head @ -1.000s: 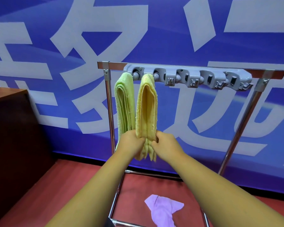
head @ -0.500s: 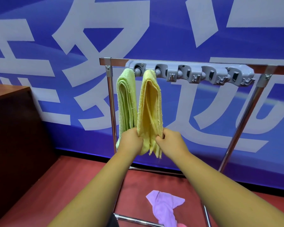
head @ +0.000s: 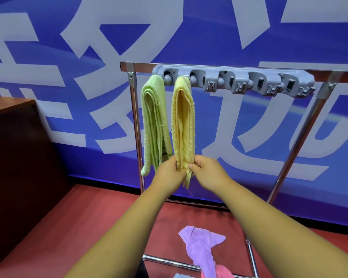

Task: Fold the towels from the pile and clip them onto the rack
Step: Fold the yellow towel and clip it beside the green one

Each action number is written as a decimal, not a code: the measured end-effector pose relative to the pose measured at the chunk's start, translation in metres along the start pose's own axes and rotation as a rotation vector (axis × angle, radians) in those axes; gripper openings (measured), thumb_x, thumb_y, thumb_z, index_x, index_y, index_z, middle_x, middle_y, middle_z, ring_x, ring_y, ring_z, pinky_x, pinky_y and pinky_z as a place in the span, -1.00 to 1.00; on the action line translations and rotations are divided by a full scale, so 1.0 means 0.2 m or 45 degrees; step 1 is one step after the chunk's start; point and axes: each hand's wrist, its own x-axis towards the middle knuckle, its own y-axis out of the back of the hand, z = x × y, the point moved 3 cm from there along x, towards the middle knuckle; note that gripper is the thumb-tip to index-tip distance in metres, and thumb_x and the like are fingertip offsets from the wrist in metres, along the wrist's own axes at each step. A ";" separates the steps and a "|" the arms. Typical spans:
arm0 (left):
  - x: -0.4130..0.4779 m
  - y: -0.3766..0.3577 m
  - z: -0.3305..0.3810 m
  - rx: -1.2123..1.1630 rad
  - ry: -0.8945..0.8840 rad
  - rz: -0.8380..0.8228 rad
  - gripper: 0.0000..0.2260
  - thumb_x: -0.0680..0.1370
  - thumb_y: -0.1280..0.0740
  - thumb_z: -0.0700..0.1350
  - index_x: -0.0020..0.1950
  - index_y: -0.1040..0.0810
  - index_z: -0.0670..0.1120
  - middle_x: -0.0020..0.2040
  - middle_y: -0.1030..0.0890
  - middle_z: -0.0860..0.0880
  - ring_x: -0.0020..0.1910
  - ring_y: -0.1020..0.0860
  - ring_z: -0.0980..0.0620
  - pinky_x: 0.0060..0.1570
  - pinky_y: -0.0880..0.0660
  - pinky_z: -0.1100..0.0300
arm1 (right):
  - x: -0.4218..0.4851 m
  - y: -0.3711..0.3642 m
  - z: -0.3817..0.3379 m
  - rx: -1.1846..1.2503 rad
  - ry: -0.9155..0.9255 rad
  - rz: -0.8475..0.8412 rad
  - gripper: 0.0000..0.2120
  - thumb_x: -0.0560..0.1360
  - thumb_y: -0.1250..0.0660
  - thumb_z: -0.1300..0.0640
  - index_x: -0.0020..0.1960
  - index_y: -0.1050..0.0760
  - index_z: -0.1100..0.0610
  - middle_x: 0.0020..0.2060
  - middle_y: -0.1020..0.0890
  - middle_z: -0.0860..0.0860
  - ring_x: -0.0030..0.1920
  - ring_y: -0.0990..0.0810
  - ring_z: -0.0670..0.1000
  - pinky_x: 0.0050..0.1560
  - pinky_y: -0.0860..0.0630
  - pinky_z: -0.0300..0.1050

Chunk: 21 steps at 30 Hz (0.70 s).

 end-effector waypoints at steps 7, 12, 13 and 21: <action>0.00 0.02 0.00 0.183 0.083 0.230 -0.86 0.58 -0.21 -0.25 -0.11 -0.51 -0.08 -0.24 -0.58 -0.04 -0.33 -0.46 0.02 -0.50 -0.26 0.31 | -0.02 0.03 -0.01 -0.219 -0.127 0.215 -0.75 0.61 -0.22 0.14 -0.24 -0.45 0.09 -0.36 -0.60 0.02 -0.31 -0.57 0.07 -0.32 -0.52 -0.01; -0.01 0.02 -0.02 0.222 0.073 0.234 -0.88 0.61 -0.21 -0.22 -0.09 -0.48 -0.09 -0.20 -0.59 -0.11 -0.29 -0.47 -0.04 -0.41 -0.35 0.21 | -0.05 0.02 -0.01 -0.289 -0.166 0.325 -0.77 0.61 -0.17 0.12 -0.19 -0.46 0.11 -0.32 -0.61 0.05 -0.25 -0.59 0.14 -0.30 -0.55 0.01; -0.01 0.01 -0.02 0.236 0.067 0.221 -0.89 0.61 -0.21 -0.22 -0.08 -0.50 -0.10 -0.17 -0.61 -0.13 -0.25 -0.52 -0.07 -0.36 -0.40 0.16 | -0.04 0.01 -0.01 -0.284 -0.139 0.309 -0.76 0.62 -0.17 0.11 -0.20 -0.47 0.09 -0.36 -0.62 0.02 -0.27 -0.61 0.11 -0.29 -0.57 0.00; 0.02 -0.03 -0.07 0.237 0.027 0.119 -0.81 0.59 -0.20 -0.21 0.03 -0.61 -0.06 -0.11 -0.67 -0.07 -0.14 -0.64 -0.08 -0.12 -0.63 -0.02 | 0.00 -0.10 -0.05 -0.185 -0.036 0.184 -0.67 0.68 -0.26 0.07 -0.26 -0.34 0.00 -0.29 -0.55 -0.02 -0.28 -0.52 0.04 -0.33 -0.37 -0.07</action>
